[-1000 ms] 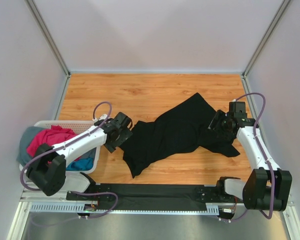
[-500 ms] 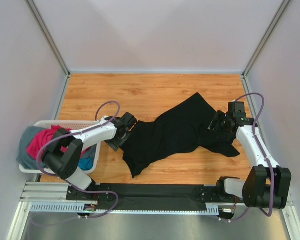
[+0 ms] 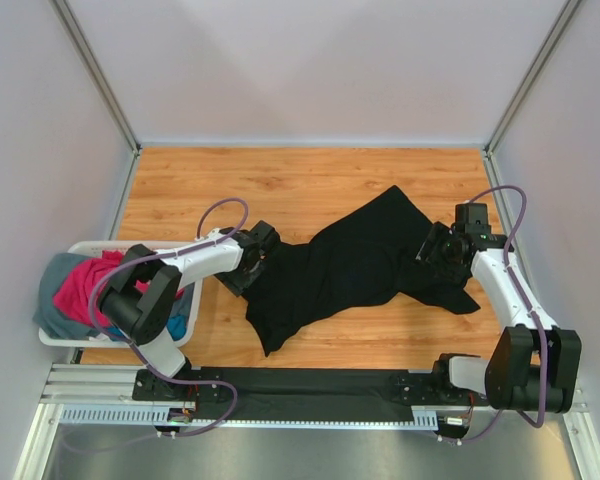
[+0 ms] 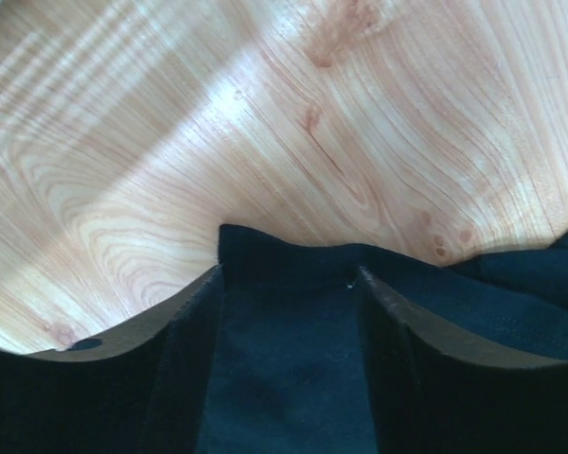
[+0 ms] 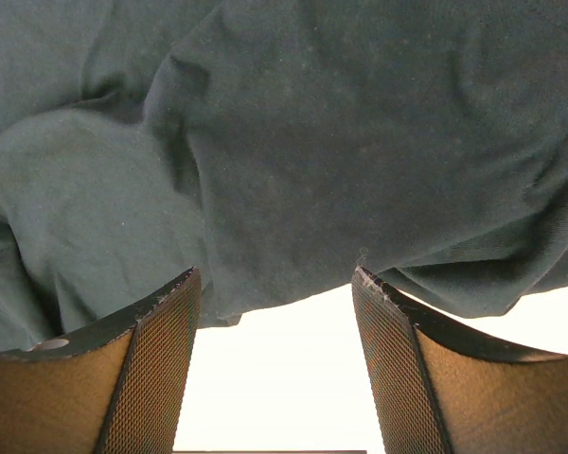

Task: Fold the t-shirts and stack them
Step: Flatten the tshirt out

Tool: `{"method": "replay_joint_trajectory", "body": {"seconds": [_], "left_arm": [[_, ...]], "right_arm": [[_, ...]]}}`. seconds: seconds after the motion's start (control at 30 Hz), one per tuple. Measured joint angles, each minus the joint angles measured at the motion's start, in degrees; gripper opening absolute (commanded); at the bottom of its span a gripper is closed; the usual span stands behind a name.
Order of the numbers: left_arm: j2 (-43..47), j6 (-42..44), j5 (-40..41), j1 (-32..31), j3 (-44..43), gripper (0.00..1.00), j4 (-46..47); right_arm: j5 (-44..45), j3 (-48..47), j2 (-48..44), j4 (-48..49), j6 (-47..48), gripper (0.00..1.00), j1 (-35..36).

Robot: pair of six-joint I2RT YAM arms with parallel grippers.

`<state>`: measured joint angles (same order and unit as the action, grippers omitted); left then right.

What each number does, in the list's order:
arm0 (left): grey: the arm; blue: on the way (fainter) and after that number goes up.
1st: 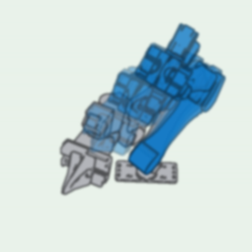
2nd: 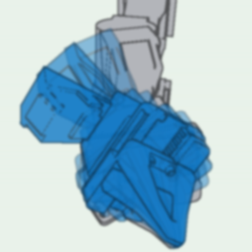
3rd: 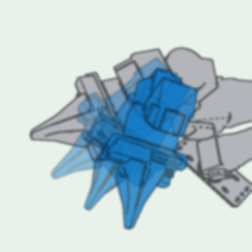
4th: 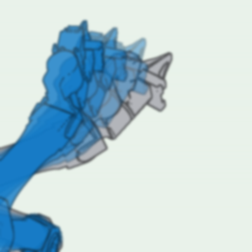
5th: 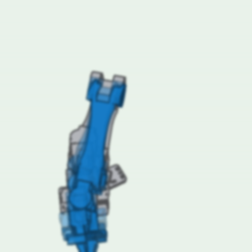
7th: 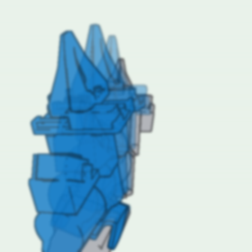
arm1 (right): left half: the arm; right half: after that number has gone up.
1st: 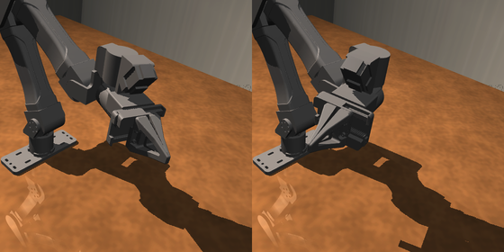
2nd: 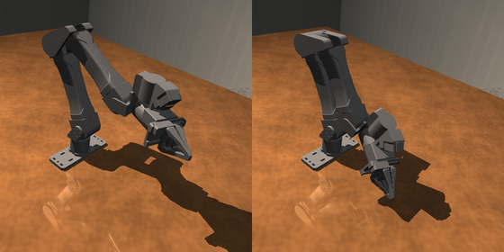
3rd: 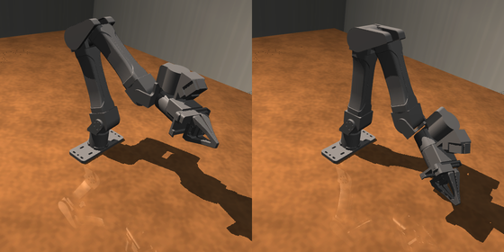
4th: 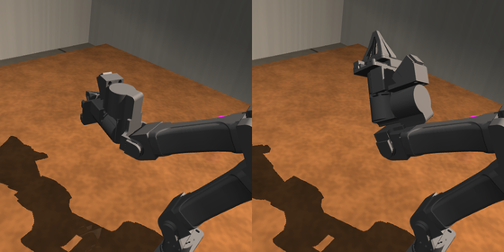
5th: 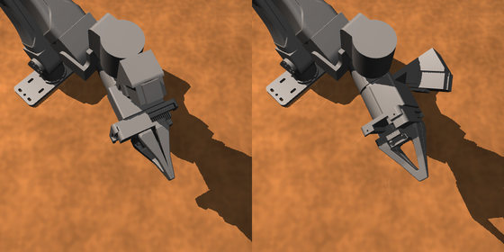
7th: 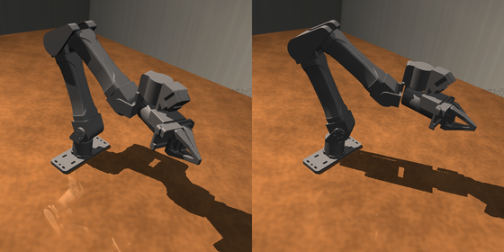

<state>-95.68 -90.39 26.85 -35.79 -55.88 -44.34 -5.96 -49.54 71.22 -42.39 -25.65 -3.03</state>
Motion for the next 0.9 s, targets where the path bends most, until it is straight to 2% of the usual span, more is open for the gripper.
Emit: {"method": "replay_joint_trajectory", "body": {"seconds": [0.1, 0.17, 0.2, 0.23, 0.3, 0.33, 0.57, 0.77, 0.9], "left_arm": [[-0.02, -0.37, 0.09, 0.13, 0.00, 0.58, -0.31], [-0.04, -0.61, 0.07, 0.26, 0.02, 0.46, -0.44], [-0.11, -0.74, 0.15, 0.31, 0.02, 0.45, -0.48], [-0.17, -0.72, 0.26, 0.35, 0.04, 0.37, -0.57], [-0.17, -0.90, 0.31, 0.52, 0.11, 0.09, -0.46], [-0.17, -0.87, 0.28, 0.70, 0.20, 0.00, -0.04], [0.50, 6.69, 1.60, 1.77, 0.33, 0.00, 3.82], [1.53, 24.96, 4.83, 1.90, -5.99, 0.00, 11.65], [1.03, 39.39, 2.58, 4.15, -13.92, 0.00, 20.85]], "right_arm": [[0.07, 0.00, 0.02, 0.00, 0.02, 0.66, 0.00], [0.07, 0.00, 0.15, 0.02, 0.02, 0.66, 0.00], [0.07, 0.00, 0.26, 0.02, 0.02, 0.66, 0.00], [0.07, 0.00, 0.39, 0.02, 0.02, 0.66, 0.00], [0.07, 0.00, 0.55, -0.02, 0.02, 0.66, 0.00], [0.04, 0.00, 0.57, 0.00, 0.02, 0.66, 0.00], [0.04, -0.02, 0.57, -0.02, 0.00, 0.66, 0.00], [-0.17, -0.02, 0.59, 0.00, -0.04, 0.66, 0.00], [-0.26, -0.02, 0.59, 0.02, -0.09, 0.66, 0.00]]}}
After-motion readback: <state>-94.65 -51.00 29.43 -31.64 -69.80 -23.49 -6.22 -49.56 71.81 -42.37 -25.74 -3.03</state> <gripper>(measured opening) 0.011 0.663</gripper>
